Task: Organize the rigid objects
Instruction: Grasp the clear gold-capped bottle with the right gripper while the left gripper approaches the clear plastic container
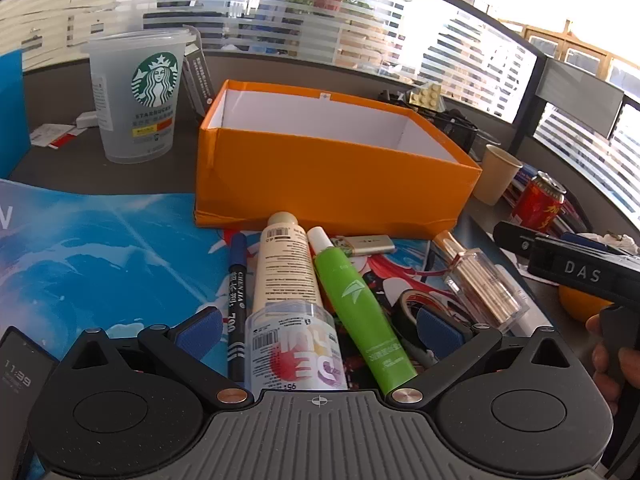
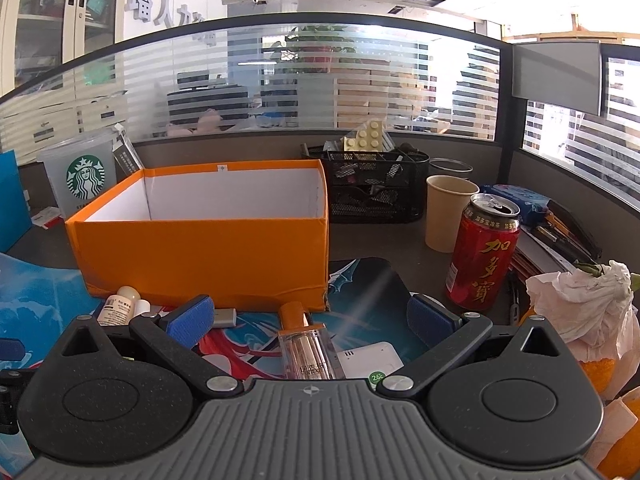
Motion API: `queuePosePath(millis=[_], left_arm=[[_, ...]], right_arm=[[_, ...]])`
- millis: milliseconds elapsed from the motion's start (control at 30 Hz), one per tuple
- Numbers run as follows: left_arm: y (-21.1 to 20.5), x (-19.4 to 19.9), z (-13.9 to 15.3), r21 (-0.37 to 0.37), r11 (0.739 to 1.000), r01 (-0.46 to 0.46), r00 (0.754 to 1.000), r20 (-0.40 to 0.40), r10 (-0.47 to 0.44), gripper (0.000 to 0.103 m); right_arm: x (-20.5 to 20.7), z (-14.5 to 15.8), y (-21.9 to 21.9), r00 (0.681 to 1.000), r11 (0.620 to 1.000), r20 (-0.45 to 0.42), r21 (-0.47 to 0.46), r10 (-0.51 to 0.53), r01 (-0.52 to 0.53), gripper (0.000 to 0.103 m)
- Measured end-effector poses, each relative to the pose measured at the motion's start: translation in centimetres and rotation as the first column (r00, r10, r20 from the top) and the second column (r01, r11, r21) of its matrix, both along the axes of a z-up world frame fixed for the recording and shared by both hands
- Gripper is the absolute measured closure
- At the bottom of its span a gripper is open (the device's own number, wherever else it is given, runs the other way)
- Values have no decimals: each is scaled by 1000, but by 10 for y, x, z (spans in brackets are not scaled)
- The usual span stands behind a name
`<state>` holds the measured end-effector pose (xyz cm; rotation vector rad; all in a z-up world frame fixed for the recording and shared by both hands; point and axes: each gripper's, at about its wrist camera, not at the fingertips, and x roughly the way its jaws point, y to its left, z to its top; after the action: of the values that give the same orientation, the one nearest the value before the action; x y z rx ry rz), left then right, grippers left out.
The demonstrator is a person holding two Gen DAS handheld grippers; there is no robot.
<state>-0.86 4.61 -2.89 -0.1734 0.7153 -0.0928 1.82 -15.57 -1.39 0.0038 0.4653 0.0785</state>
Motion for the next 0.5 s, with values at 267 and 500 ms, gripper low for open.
queuePosePath(millis=[267, 500], left_arm=[[1, -3, -5, -5, 1000, -2, 1000, 3, 2, 0], [1, 0, -9, -6, 1000, -3, 1000, -10, 2, 0]], right_arm=[[1, -2, -1, 1000, 1000, -1, 13, 8, -7, 0], [2, -4, 2, 1000, 1000, -1, -7, 11, -11, 0]])
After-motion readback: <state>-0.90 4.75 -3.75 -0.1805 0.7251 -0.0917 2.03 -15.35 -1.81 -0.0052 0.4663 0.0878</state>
